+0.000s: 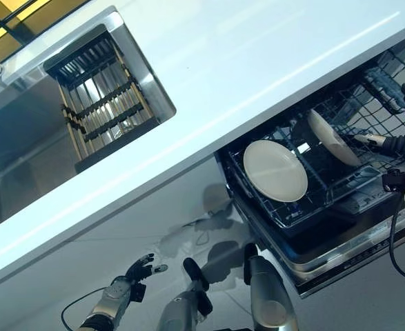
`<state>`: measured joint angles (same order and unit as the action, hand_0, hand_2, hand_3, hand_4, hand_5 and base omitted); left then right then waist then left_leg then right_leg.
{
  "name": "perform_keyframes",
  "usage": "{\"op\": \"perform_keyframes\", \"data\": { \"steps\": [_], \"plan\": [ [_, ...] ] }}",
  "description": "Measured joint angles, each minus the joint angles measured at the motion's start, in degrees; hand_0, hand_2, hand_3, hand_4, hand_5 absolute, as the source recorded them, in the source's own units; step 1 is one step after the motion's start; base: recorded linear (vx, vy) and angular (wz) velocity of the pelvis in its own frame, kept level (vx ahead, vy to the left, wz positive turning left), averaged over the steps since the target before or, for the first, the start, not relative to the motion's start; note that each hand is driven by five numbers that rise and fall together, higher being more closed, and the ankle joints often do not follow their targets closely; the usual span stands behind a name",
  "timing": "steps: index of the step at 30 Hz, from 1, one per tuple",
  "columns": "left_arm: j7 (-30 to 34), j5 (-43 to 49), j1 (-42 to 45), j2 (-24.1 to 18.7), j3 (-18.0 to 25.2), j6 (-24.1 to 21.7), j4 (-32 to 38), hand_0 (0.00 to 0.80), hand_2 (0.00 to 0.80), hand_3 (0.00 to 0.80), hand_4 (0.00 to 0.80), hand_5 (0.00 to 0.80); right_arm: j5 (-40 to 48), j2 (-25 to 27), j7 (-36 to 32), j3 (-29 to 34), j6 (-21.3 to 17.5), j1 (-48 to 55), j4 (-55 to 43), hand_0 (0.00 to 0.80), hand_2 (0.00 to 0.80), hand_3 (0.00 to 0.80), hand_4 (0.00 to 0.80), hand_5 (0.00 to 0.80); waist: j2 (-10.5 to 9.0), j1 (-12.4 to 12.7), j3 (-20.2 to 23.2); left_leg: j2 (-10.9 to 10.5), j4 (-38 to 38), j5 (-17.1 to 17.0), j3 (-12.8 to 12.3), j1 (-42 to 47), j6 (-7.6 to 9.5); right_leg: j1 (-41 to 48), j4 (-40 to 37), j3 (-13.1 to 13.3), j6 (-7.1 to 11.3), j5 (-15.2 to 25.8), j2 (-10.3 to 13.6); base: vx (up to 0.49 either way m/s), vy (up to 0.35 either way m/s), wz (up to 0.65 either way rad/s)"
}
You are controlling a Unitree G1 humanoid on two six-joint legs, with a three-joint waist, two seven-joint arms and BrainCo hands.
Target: Take plates into dishwasher
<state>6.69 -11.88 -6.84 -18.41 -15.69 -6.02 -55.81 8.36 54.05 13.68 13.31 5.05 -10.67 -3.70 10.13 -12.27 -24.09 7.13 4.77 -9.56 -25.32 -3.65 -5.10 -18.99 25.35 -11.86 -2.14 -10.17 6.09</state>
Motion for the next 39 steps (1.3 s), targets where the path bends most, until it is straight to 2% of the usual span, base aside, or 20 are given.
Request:
{"op": "perform_keyframes", "data": {
  "steps": [3, 7, 10, 13, 17, 18, 20, 24, 27, 32, 39],
  "plan": [
    [-0.08, 0.01, 0.05, 0.40, 0.05, -0.06, -1.00, 0.000, 0.000, 0.000, 0.000, 0.000, 1.43, 1.12, 2.52, 2.79, -1.03, 0.55, -0.69, 0.000, 0.000, 0.000, 0.000, 0.000, -0.27, -0.91, 0.10, 0.15, -0.03, 0.81, -0.89, 1.19, 0.35, 1.52, -1.73, 0.64, 0.31, 0.90, -0.48, 0.007, 0.144, -0.15],
    [-0.30, 1.27, 0.44, 0.43, 0.32, -0.05, -1.93, 0.000, 0.000, 0.000, 0.000, 0.000, 3.35, 0.96, 8.07, 5.84, -2.62, 2.50, -0.94, 0.000, 0.000, 0.000, 0.000, 0.000, -1.89, -1.47, 1.22, 0.16, -0.03, 1.62, -2.83, 2.76, 0.43, 3.12, -4.49, 2.59, 1.05, 2.45, -1.31, 0.007, 0.176, -0.29],
    [-0.48, 2.25, 0.67, 0.41, 0.36, 0.00, -2.75, 0.000, 0.000, 0.000, 0.000, 0.000, 7.35, -0.29, 11.41, 7.42, -3.52, 4.53, -0.62, 0.000, 0.000, 0.000, 0.000, 0.000, -3.02, -2.62, 2.49, 0.11, -0.07, 2.63, -4.30, 4.08, 0.43, 5.04, -7.46, 3.80, 2.00, 3.82, -2.08, 0.010, 0.178, -0.26],
    [-0.54, 2.39, 1.16, 0.33, 0.52, 0.16, -4.48, 0.000, 0.000, 0.000, 0.000, 0.000, 15.02, -4.81, 12.84, 9.64, -5.77, 6.95, 0.77, 0.000, 0.000, 0.000, 0.000, 0.000, -3.65, -3.39, 4.94, -0.15, -0.18, 4.01, -6.47, 6.13, 0.60, 7.20, -10.78, 6.09, 2.80, 5.61, -2.73, 0.000, 0.163, -0.37],
    [-0.53, 2.38, 2.04, -0.19, 0.69, 0.36, -5.89, 0.000, 0.000, 0.000, 0.000, 0.000, 27.94, -10.15, 11.14, 11.45, -8.45, 8.82, 9.02, 0.000, 0.000, 0.000, 0.000, 0.000, -3.82, -4.99, 7.64, -0.56, -0.21, 5.82, -9.25, 9.03, 0.95, 10.21, -14.19, 8.35, 3.90, 7.30, -2.88, -0.010, 0.084, -0.34],
    [-0.52, 2.38, 2.08, -0.39, 0.64, 0.48, -5.99, 0.000, 0.000, 0.000, 0.000, 0.000, 30.53, -10.69, 10.54, 11.96, -8.66, 9.45, 10.51, 0.000, 0.000, 0.000, 0.000, 0.000, -3.64, -6.19, 7.96, -0.70, -0.23, 6.16, -9.48, 9.14, 1.30, 10.54, -14.90, 8.61, 4.21, 7.72, -2.71, -0.018, 0.058, -0.23],
    [-0.47, 2.37, 1.92, -1.07, 0.70, 0.70, -5.98, 0.000, 0.000, 0.000, 0.000, 0.000, 38.67, -13.20, 7.12, 14.26, -9.56, 9.80, 15.43, 0.000, 0.000, 0.000, 0.000, 0.000, -3.75, -7.00, 8.13, -1.17, -0.16, 6.45, -10.95, 10.06, 1.43, 11.18, -16.32, 9.96, 4.47, 8.90, -2.84, -0.025, 0.020, -0.31],
    [0.00, 2.40, 1.41, -2.13, 0.69, 1.49, -5.87, 0.000, 0.000, 0.000, 0.000, 0.000, 51.24, -17.85, 0.74, 15.82, -9.99, 11.28, 24.00, 0.000, 0.000, 0.000, 0.000, 0.000, -3.57, -7.57, 8.60, -1.02, -0.01, 6.85, -12.35, 11.24, 1.65, 12.95, -19.61, 10.55, 4.82, 11.20, -2.87, -0.026, -0.025, -0.26],
    [0.14, 2.40, 0.99, -2.35, 0.63, 2.15, -5.70, 0.000, 0.000, 0.000, 0.000, 0.000, 54.99, -20.00, -2.90, 15.59, -10.02, 11.94, 28.50, 0.000, 0.000, 0.000, 0.000, 0.000, -2.92, -7.50, 9.03, -1.16, -0.02, 7.01, -12.52, 11.29, 1.80, 12.97, -20.59, 10.44, 4.99, 12.14, -2.54, -0.053, -0.085, -0.12],
    [0.72, 2.37, 0.08, -2.95, -0.96, 2.93, -5.74, 0.000, 0.000, 0.000, 0.000, 0.000, 57.60, -19.69, -8.27, 15.41, -10.01, 11.00, 39.36, 0.000, 0.000, 0.000, 0.000, 0.000, -1.69, -7.23, 9.15, -1.38, -0.11, 6.90, -12.32, 10.59, 2.07, 12.35, -20.64, 9.60, 5.12, 12.52, -1.78, -0.056, -0.076, 0.02],
    [1.15, 2.06, -3.46, -2.46, -3.57, 2.76, -4.20, 0.000, 0.000, 0.000, 0.000, 0.000, 60.15, -18.29, -12.84, 14.56, -9.84, 6.39, 50.43, 0.000, 0.000, 0.000, 0.000, 0.000, 4.04, -7.11, 6.20, -2.79, 0.01, 6.02, -11.14, 6.13, 3.34, 8.46, -20.07, 8.63, 5.54, 13.30, -0.20, -0.066, -0.092, 0.08]
  ]
}}
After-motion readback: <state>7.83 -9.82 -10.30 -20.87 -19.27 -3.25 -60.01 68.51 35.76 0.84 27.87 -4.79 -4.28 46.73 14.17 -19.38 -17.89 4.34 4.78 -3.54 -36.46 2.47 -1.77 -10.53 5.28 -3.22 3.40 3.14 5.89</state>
